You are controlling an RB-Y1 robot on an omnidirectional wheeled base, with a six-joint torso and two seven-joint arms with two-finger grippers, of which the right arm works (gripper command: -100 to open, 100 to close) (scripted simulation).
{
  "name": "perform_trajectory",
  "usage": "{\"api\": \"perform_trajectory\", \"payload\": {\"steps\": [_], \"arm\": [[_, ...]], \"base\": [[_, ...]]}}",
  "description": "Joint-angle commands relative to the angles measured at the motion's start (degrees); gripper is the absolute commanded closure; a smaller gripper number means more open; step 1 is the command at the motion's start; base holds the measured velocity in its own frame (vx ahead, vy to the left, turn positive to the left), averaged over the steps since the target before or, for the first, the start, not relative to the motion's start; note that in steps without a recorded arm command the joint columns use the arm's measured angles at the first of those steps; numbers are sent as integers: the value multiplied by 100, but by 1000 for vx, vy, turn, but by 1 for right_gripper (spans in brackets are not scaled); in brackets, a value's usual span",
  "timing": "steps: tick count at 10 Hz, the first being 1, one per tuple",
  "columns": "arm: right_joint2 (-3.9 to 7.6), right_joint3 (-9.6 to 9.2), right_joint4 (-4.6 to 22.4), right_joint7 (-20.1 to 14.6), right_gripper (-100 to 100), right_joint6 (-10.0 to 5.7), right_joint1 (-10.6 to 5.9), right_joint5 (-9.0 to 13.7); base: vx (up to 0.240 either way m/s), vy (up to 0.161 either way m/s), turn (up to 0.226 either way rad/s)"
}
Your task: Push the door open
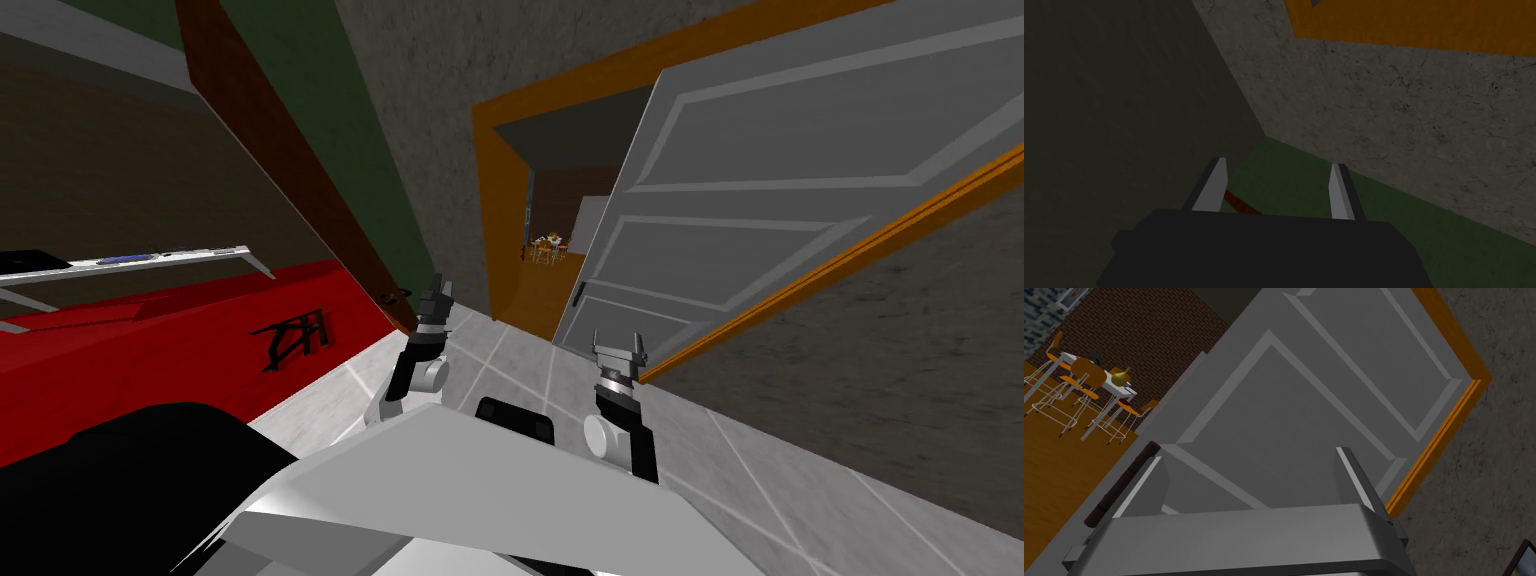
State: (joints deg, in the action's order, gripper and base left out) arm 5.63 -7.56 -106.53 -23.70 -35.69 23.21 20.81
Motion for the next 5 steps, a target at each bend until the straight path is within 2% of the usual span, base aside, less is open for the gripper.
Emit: {"api": "perform_trajectory", "payload": {"steps": [1,5], "arm": [[2,-39,146,-96,-100,-93,-27,164],[20,-126,582,-338,-100,-353,-123,570]], "base": [[82,-44,112],[95,-48,118]]}}
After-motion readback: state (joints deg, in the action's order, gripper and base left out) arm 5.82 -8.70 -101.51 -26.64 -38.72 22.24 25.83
